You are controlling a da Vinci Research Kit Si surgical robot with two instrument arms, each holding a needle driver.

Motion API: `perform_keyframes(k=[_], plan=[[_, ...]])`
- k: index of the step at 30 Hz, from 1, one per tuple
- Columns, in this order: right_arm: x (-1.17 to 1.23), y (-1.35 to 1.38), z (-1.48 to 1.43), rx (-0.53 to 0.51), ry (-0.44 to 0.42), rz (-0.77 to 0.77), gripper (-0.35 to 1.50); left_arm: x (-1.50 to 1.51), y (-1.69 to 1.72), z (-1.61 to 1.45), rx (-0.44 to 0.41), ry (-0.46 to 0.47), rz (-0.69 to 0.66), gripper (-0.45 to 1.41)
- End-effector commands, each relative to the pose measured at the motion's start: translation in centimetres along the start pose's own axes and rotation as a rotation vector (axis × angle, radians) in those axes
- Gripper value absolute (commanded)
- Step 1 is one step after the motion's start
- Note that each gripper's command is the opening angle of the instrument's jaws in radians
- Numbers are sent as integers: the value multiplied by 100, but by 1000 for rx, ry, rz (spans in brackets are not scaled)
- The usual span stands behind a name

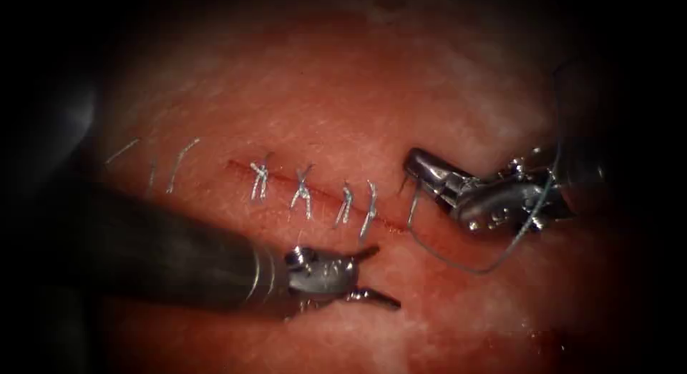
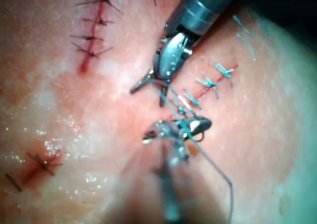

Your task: Wound Closure

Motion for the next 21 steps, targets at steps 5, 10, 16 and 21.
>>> perform_keyframes(k=[5,10,16,21], plan=[[2,-12,-8,6,-5,5,-35,-9,9,6,-4,-2,-3,68],[8,-7,-11,9,-6,12,-35,-9,9,6,-4,-2,-3,68],[20,3,-13,14,-4,18,-35,-9,9,6,-4,-2,-3,69],[20,-1,-14,16,-3,15,-35,-9,10,6,-3,-2,-4,69]])
